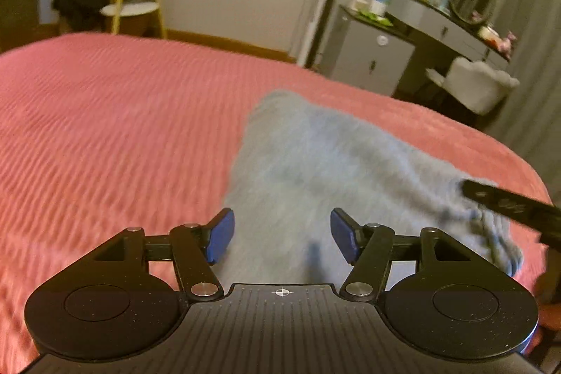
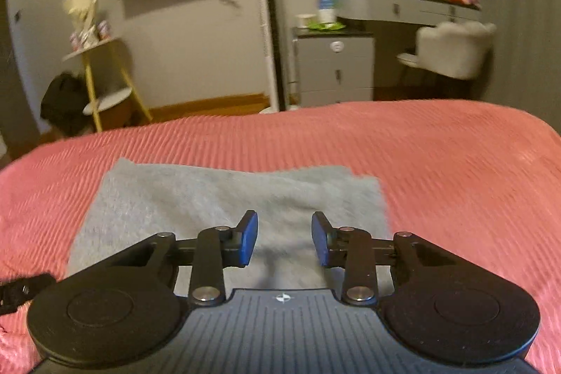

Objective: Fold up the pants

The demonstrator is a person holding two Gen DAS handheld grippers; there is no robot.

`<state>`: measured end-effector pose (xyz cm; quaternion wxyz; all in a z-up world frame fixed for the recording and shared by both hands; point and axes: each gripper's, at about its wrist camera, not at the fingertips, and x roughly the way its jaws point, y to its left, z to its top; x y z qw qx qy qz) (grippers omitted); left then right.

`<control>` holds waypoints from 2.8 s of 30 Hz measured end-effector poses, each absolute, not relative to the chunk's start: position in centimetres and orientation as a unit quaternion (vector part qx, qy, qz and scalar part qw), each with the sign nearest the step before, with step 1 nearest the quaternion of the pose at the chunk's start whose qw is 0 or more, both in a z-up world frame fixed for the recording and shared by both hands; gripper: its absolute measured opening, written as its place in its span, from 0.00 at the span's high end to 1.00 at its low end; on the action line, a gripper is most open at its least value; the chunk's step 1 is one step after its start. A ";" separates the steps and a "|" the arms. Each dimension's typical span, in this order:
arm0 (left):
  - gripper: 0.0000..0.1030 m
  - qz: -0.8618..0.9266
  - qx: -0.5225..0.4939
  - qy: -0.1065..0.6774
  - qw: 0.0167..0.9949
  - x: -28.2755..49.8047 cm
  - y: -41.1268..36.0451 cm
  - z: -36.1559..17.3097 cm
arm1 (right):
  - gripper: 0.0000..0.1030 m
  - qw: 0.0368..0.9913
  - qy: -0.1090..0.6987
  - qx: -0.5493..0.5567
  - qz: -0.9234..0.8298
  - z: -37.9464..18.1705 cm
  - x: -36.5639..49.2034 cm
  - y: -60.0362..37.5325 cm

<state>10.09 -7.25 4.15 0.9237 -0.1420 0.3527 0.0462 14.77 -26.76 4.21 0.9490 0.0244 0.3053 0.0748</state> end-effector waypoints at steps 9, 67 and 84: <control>0.35 0.047 -0.041 0.340 0.939 18.7 -10.2 1.5 | 0.70 0.943 0.321 -0.007 0.091 1.3 19.7 -23.7; 0.03 0.114 -0.063 0.400 0.907 0.3 -3.4 0.3 | 1.00 0.907 0.372 0.162 0.110 -0.9 6.9 -34.3; 0.03 0.063 -0.029 0.431 0.900 -4.8 -10.9 2.8 | 0.04 0.919 0.381 0.009 0.103 2.4 -2.1 -28.3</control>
